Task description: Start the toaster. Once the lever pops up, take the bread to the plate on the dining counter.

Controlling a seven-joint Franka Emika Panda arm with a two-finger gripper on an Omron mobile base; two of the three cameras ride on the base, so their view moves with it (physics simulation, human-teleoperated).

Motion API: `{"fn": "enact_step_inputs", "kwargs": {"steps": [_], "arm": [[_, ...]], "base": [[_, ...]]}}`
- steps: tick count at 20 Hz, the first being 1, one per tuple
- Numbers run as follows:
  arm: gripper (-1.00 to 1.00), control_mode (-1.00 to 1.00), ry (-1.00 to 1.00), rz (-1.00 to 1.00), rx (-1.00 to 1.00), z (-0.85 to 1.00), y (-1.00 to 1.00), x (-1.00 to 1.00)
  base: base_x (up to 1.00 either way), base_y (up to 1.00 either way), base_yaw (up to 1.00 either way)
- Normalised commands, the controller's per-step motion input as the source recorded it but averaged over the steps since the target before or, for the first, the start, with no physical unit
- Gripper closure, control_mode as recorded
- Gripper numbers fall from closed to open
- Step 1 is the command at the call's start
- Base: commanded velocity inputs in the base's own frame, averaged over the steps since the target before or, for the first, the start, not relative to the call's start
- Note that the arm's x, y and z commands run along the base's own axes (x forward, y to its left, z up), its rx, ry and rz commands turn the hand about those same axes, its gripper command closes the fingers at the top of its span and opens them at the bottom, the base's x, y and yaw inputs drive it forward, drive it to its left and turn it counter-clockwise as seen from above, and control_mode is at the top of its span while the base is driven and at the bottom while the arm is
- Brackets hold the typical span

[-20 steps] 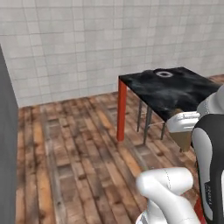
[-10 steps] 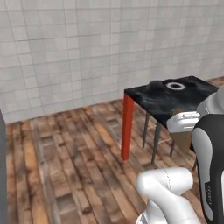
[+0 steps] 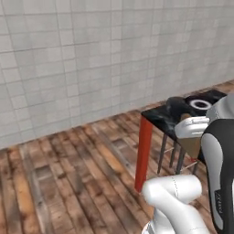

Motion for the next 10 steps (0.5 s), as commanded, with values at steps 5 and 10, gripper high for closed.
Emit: {"fn": "enact_step_inputs", "kwargs": {"steps": [5, 10], "arm": [[1.0, 1.0, 0.0, 0.0, 0.0, 0.0, 0.0, 0.0], [1.0, 1.0, 0.0, 0.0, 0.0, 0.0, 0.0, 0.0]], "base": [[0.58, 0.66, -0.39], [0.37, 0.6, -0.54]]}}
